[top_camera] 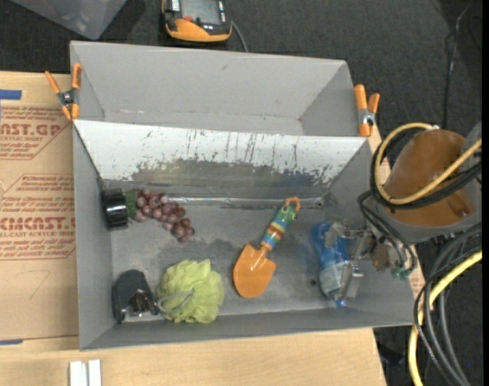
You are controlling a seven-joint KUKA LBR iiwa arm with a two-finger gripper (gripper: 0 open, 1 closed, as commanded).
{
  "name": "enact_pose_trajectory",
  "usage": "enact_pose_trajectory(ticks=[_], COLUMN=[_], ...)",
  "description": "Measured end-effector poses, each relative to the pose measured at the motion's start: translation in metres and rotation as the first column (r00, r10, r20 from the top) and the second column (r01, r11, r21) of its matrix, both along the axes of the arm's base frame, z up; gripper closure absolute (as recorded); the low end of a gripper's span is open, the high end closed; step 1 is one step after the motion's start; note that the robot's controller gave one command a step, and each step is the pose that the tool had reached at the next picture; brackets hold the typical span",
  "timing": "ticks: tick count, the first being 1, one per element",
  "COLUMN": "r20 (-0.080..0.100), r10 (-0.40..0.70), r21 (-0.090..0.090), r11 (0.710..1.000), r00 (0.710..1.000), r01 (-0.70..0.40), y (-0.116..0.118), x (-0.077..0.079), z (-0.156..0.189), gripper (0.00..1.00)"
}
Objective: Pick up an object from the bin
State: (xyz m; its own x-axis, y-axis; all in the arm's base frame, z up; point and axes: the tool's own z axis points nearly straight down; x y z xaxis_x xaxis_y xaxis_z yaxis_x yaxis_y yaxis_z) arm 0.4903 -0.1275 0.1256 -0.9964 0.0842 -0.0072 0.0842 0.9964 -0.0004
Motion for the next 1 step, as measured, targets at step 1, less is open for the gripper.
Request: enact_pose_trajectory(ticks=[1], r20=[-0.003], r10=[0.176], r21=[0.01], r11=[0.984], r00=[0.984], r01=[-0.176], y=[0.0008], x=[-0.0085], z=[-0.0321], gripper=[0.0])
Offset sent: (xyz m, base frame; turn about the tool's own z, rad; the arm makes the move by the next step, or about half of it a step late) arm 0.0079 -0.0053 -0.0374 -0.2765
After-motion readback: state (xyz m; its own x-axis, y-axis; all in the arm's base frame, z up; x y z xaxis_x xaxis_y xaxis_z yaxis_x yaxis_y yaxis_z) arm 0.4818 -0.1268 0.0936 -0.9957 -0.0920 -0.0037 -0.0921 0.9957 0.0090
